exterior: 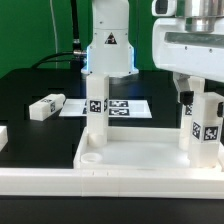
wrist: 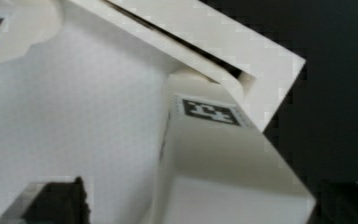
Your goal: Assemble desk
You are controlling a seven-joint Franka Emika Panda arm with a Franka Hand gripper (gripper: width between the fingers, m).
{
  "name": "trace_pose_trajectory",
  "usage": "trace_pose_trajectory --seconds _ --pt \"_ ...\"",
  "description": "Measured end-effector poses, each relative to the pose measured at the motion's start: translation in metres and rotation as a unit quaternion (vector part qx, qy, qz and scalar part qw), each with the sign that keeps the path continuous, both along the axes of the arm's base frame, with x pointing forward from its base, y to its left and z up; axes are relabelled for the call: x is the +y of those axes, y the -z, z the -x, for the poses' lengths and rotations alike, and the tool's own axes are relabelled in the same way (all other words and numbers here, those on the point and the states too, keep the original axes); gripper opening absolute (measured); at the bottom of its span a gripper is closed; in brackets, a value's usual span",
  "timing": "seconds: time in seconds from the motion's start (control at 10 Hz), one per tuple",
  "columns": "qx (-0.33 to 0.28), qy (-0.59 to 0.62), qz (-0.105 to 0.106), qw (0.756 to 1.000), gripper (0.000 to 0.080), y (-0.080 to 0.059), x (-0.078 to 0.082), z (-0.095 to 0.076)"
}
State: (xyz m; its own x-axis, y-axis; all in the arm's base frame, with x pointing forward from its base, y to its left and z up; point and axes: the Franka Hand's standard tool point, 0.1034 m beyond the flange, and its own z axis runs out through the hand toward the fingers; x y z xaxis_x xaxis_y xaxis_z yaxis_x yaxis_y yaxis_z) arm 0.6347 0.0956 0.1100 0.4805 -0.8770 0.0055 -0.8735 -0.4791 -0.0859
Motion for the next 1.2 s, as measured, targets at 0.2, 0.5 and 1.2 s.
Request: trace_pose_trajectory --seconds 0.2,0.5,1.2 --pt "-0.005 -0.113 0.014 0.994 0.0647 0.0004 0.0054 0.0004" --pt "-0.009 -0.247 0.029 0.969 0.0649 0.0006 0.0116 0.0009" --pt "-0.016 -0.506 0.063 0.86 0.0649 0.0007 0.0042 -0.0019"
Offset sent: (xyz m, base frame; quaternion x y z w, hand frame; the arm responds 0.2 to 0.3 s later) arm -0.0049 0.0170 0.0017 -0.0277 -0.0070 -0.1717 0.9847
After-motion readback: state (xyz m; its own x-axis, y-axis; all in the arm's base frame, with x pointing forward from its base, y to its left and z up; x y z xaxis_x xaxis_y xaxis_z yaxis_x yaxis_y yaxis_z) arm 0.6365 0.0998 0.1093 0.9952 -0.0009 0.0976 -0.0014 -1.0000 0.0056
